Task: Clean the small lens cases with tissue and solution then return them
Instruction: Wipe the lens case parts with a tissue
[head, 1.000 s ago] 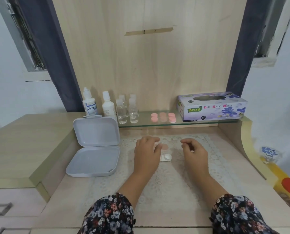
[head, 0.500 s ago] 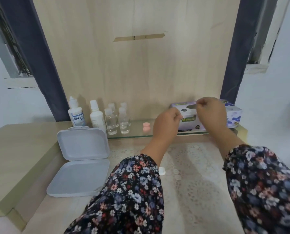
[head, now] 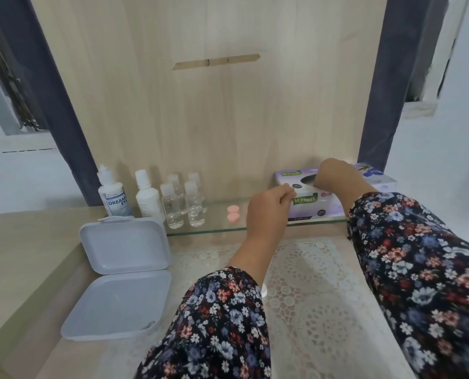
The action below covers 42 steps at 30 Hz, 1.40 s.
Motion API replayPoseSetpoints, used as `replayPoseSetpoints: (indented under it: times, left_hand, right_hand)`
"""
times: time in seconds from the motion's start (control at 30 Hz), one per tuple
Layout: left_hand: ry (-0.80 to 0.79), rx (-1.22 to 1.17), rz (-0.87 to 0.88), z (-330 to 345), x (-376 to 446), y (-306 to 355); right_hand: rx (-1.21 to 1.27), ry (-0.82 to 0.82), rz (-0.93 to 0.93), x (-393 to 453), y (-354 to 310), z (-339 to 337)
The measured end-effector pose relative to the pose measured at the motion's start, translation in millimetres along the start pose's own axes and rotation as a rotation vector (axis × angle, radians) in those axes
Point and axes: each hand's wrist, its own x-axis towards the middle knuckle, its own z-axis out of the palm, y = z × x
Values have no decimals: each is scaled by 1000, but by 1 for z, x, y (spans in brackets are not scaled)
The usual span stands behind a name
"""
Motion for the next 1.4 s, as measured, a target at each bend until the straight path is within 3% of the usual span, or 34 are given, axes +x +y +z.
replayPoseSetpoints:
  times: [0.27, 0.53, 0.8, 0.93, 1.03, 1.13, 1.23, 1.33, 1.4]
  left_hand:
    - [2, 1, -20, 1, 1, 1]
    - [-35, 58, -21, -2, 3, 4]
    - [-78, 139, -30, -7, 3, 9]
    - [-202, 97, -71, -18, 4, 11]
    - [-150, -87, -99, -30, -11, 10]
    - [-99, -400, -273, -50, -39, 6]
    - [-238, -691, -480, -72, -73, 3]
    - [-312, -701, -608, -86, -103, -8]
    - [-277, -673, -627, -91, -116, -18]
  right_hand:
    - [151, 66, 26, -3, 6, 3]
    - [857, 425, -165, -28, 20, 1]
    - [1162, 704, -141, -56, 25, -26]
    - [1280, 657, -183, -88, 14, -25]
    - [1350, 579, -191, -115, 7, -11]
    - [1397, 455, -176, -145, -1, 13]
    - [1454, 294, -200, -175, -9, 42]
    - [1461, 123, -225, -202, -18, 70]
    - [1424, 28, -242, -212, -23, 88]
